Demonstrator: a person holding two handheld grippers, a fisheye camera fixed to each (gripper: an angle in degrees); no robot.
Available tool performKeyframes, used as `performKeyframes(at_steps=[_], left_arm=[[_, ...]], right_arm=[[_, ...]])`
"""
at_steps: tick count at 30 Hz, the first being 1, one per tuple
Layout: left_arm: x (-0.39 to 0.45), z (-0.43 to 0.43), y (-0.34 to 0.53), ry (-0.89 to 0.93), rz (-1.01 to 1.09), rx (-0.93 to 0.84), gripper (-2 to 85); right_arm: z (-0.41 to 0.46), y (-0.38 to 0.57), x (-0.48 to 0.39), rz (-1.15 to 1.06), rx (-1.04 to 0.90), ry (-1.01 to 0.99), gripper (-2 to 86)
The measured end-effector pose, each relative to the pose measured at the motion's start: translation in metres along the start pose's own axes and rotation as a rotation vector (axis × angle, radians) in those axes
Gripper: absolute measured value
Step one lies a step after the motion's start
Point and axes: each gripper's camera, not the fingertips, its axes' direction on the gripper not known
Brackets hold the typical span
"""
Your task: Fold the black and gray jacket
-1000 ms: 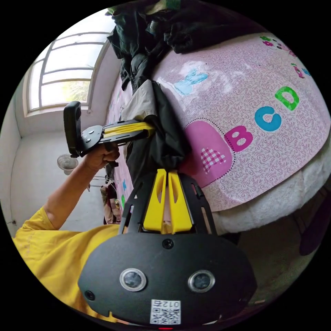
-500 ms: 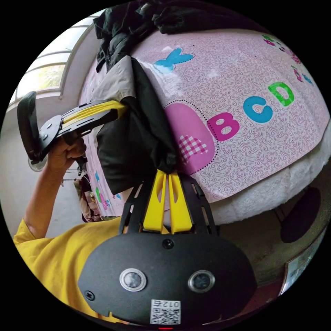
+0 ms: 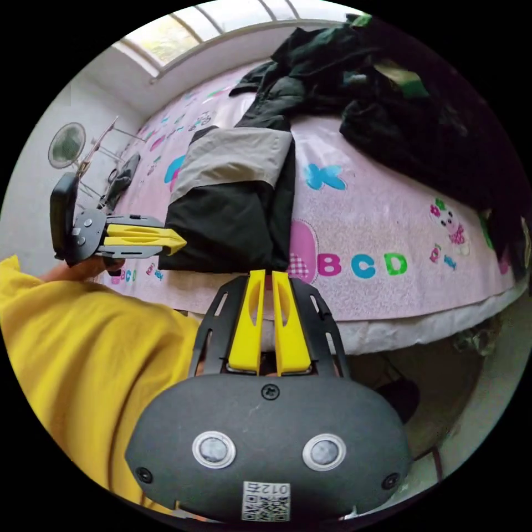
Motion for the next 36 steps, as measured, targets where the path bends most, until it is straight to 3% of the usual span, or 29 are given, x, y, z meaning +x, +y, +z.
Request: performKeyframes(at_steps=[5, 15, 24, 30, 36], left_arm=[[-0.006, 0.014, 0.039, -0.025, -0.058, -0.067, -0.2], [-0.031, 0.061, 0.095, 0.004, -0.153, -0.248, -0.2], [-0.069, 0.006, 0.121, -0.004, -0.231, 0.035, -0.2], [-0.081, 0.041, 0.106, 0.059, -0.096, -0.062, -0.2], [-0.103, 0.066, 0.124, 0.108, -0.115, -0.087, -0.2]], right_arm=[[0.004, -0.045, -0.033, -0.183, -0.086, 0.043, 0.1], [-0.013, -0.093, -0.052, -0.173, -0.222, 0.062, -0.1], [-0.092, -0.157, -0.101, -0.296, -0.067, 0.086, -0.1], [-0.099, -0.238, -0.139, -0.404, -0.064, 0.008, 0.0], [-0.077, -0.302, -0.143, -0.39, -0.225, 0.2, -0.1]])
